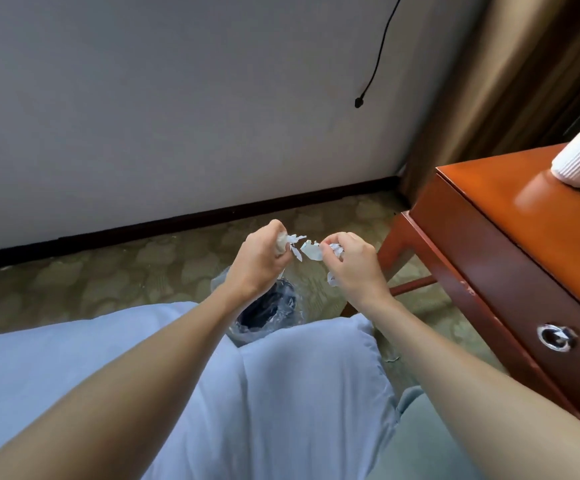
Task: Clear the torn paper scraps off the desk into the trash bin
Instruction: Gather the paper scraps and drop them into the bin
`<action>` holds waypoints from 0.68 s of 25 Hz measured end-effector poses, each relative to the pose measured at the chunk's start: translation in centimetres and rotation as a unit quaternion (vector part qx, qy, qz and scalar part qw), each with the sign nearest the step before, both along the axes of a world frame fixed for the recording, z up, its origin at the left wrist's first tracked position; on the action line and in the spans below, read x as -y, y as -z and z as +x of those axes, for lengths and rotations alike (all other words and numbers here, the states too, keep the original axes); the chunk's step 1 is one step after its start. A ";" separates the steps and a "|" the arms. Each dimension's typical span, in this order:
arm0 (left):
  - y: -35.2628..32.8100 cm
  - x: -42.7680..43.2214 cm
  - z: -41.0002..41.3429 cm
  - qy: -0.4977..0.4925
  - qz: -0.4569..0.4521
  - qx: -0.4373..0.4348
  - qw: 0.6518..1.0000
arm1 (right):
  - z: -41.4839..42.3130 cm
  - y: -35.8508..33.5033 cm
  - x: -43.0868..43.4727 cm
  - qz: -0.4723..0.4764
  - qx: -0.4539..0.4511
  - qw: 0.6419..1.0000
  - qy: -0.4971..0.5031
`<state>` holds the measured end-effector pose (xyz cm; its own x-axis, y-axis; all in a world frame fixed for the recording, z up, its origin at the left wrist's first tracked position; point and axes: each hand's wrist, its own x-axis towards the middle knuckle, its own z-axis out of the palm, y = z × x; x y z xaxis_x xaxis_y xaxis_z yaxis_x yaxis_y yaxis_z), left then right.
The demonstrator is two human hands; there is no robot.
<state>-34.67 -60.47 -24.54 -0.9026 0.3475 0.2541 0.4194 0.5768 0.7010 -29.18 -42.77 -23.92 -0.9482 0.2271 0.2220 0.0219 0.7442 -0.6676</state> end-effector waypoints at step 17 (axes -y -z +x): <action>13.5 4.5 -6.1 -0.134 0.032 0.110 0.984 | -9.1 13.2 5.7 -0.092 0.076 0.993 0.014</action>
<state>-40.76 -64.94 -38.01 -0.9952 0.0797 0.0561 0.0927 0.5974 0.7966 -38.23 -48.51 -37.13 -0.9602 0.2777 0.0292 0.1520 0.6075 -0.7796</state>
